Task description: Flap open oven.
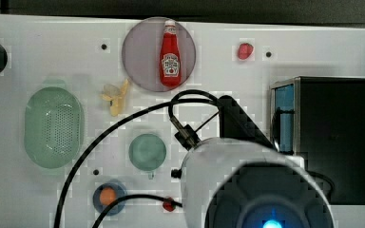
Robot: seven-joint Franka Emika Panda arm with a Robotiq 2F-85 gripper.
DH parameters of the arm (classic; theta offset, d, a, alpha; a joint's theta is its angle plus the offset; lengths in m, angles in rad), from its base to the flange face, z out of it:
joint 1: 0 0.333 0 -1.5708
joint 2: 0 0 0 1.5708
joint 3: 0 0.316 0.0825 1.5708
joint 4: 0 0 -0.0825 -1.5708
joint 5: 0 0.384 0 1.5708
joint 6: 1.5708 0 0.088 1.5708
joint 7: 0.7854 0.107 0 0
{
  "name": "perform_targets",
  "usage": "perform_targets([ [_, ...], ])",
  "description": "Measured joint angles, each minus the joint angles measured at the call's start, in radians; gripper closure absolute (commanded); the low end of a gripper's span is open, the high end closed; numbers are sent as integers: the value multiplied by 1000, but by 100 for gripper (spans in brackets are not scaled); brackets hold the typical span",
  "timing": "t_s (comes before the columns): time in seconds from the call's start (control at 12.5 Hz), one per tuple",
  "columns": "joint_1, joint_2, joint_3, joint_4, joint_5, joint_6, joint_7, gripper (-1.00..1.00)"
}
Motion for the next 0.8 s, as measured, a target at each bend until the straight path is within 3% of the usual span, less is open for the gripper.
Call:
perform_targets([
  [0.48, -6, -9, -38, -125, -55, 86, -332, 65],
  [0.8, -13, -14, -121, -199, -119, 203, -599, 65],
])
